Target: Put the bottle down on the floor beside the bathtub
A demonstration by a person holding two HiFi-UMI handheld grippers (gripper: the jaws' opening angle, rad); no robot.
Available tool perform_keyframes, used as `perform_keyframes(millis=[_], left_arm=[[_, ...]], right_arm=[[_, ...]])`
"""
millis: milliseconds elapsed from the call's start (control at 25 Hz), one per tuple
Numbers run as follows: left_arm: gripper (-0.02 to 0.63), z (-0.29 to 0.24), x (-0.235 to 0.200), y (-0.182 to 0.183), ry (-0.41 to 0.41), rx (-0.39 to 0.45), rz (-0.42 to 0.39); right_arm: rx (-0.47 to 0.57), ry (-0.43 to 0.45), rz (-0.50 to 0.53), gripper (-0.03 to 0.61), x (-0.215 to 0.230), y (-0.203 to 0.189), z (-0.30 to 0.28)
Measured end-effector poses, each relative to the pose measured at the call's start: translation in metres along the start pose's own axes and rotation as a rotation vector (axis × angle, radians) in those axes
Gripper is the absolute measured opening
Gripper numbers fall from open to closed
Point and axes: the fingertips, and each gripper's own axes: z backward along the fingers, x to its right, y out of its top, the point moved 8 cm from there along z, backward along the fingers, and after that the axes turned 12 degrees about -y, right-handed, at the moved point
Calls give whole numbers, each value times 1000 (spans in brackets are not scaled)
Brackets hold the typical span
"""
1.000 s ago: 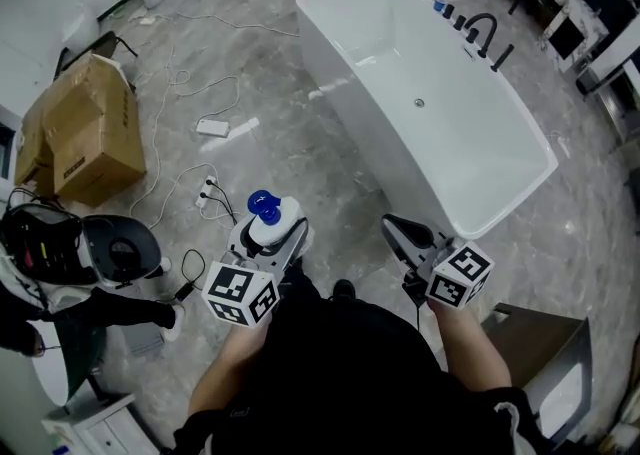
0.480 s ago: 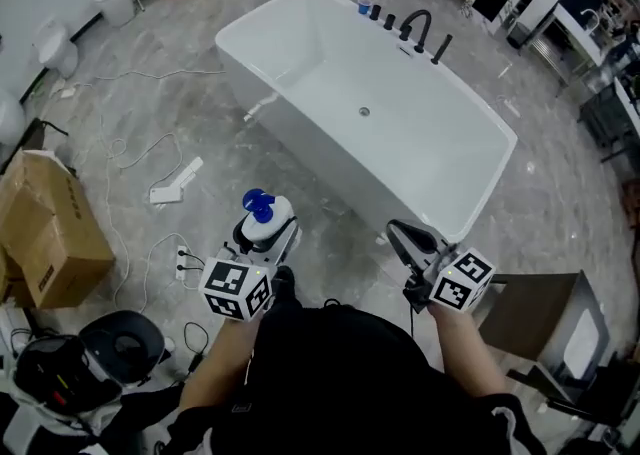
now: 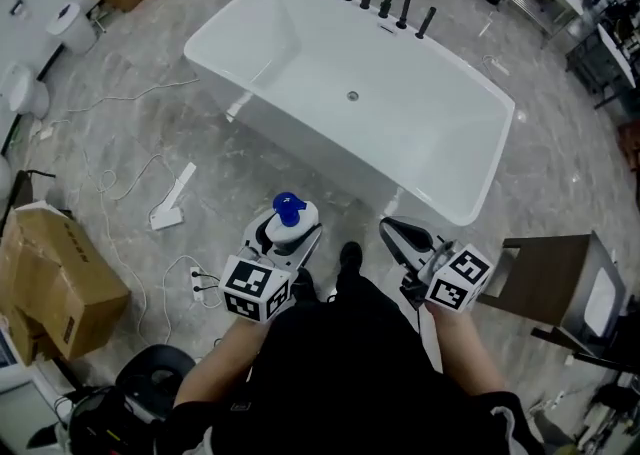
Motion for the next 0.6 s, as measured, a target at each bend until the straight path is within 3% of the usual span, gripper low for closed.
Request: perform_keyframes(millis=[280, 600], left_arm=[[285, -63, -14, 25, 16, 10, 36], [285, -96, -28, 34, 134, 35, 44]], right_arm=[[-14, 37, -2, 29, 52, 29, -19], [-78, 141, 14, 29, 94, 42, -40]])
